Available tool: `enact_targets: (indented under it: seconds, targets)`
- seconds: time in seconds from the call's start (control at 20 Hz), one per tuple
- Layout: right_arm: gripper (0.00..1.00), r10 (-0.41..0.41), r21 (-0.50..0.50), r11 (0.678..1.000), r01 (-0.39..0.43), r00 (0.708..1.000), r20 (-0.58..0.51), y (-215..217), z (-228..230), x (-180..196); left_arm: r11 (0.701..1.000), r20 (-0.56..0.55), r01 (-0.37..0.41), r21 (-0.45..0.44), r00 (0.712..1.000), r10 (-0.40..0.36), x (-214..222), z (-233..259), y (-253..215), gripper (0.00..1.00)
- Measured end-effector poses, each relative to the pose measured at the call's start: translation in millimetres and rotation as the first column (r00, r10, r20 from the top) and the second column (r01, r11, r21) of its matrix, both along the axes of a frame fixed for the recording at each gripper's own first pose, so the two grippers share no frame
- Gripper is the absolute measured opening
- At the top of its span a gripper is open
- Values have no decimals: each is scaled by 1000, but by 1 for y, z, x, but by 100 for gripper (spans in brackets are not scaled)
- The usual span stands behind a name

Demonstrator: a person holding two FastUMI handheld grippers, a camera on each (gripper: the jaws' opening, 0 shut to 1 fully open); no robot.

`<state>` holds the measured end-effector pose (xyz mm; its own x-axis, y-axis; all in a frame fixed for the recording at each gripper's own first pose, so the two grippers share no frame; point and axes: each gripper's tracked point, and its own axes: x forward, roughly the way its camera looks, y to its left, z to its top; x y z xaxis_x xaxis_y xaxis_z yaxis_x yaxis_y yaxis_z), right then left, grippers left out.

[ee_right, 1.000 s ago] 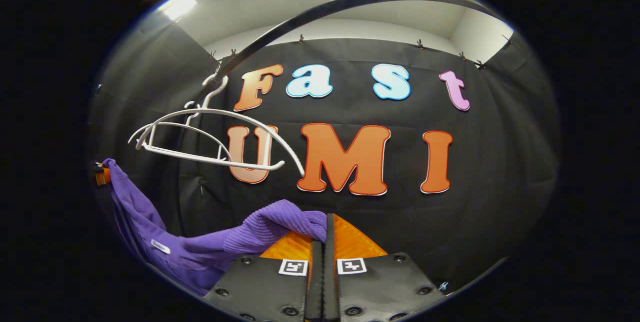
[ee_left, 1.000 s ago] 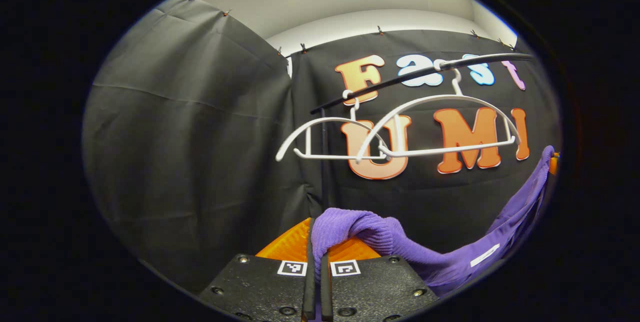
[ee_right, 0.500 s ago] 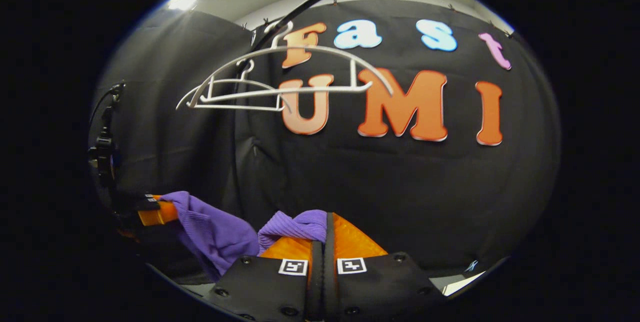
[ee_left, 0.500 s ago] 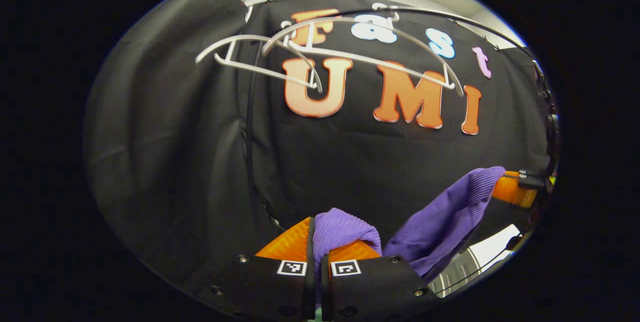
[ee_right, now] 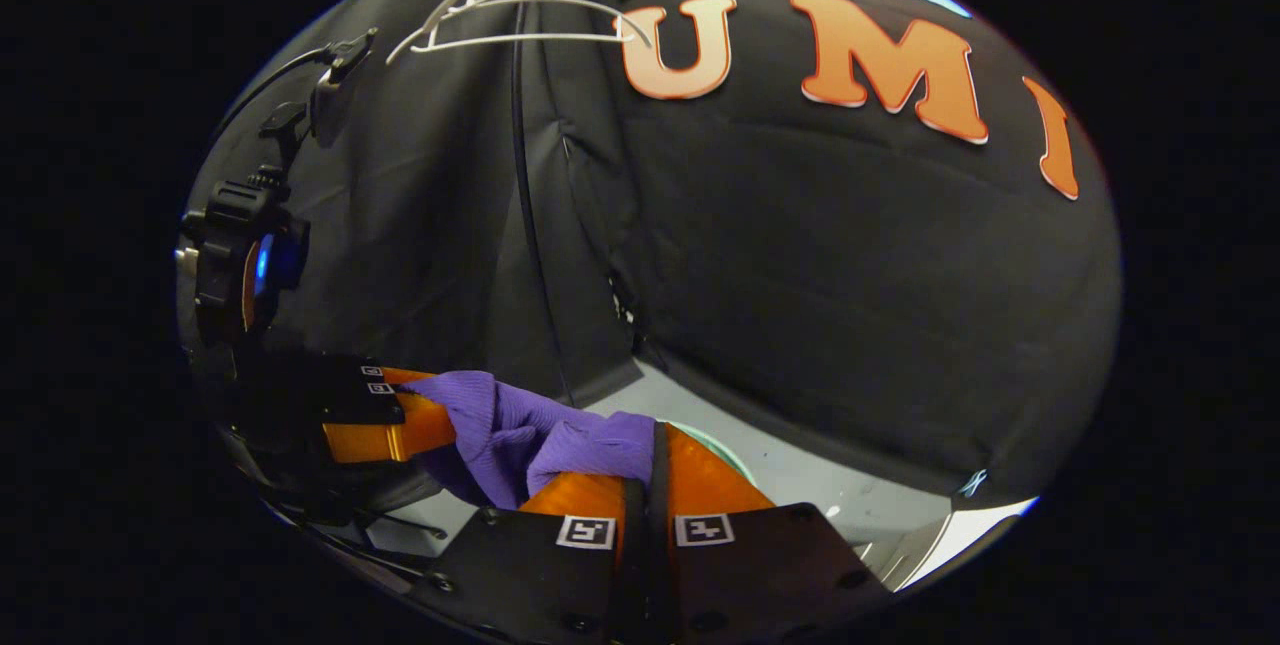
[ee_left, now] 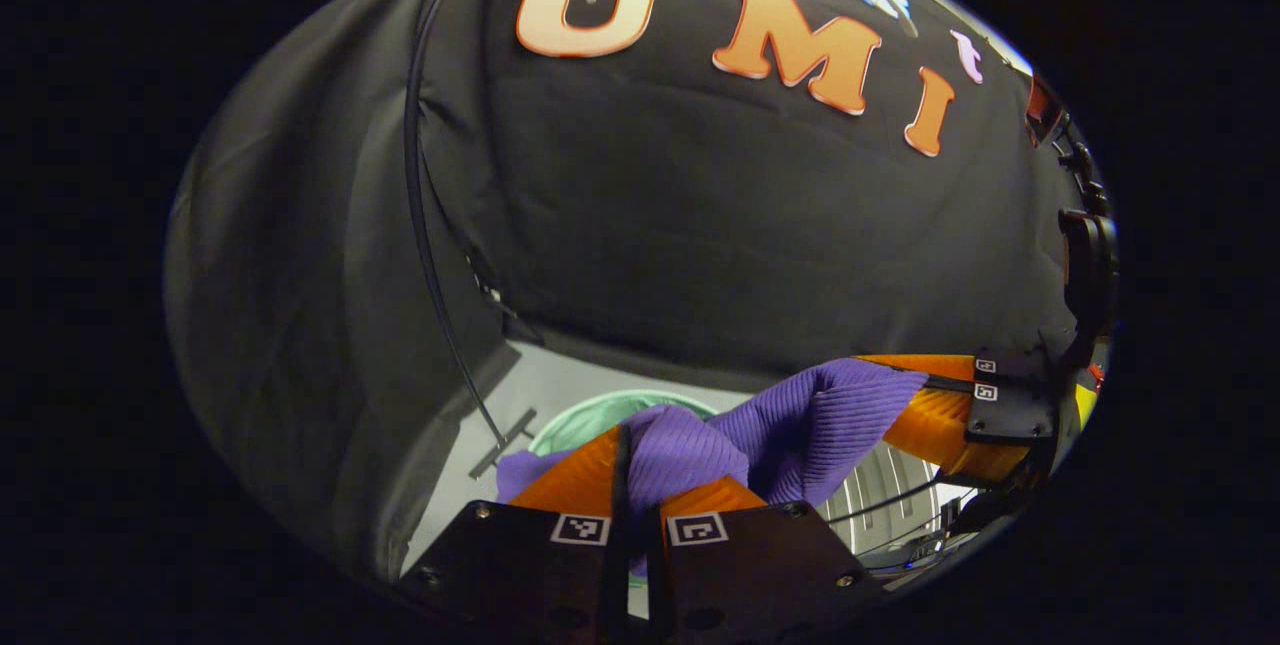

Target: Grasp the clothes on the hanger with both hands and then place them into the laundry hamper below.

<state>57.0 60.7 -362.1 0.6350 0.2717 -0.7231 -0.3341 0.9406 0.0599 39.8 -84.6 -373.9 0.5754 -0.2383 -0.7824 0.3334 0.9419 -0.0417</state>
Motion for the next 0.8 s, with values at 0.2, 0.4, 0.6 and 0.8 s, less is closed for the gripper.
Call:
enact_targets:
  seconds: [0.2, 0.4, 0.6, 0.8]
  targets:
    - [11, -15, -42, 999, 11, 996, -86, 6, -30, -5, 1000, -108, -10, 0, 994, 10, -15, -41, 4, 11]
    - [39, -45, -93, 995, 32, 990, -132, -1, -54, -19, 999, -154, 14, 43, 988, -8, -14, -60, 15, 23]
    - [80, -68, -83, 995, 49, 967, -245, -2, -77, -47, 996, -187, -31, 84, 981, 46, -11, -75, 30, 67]
    - [97, -86, -66, 995, 72, 964, -250, 8, -76, -43, 997, -201, -30, 73, 979, 45, -11, -77, 31, 98]
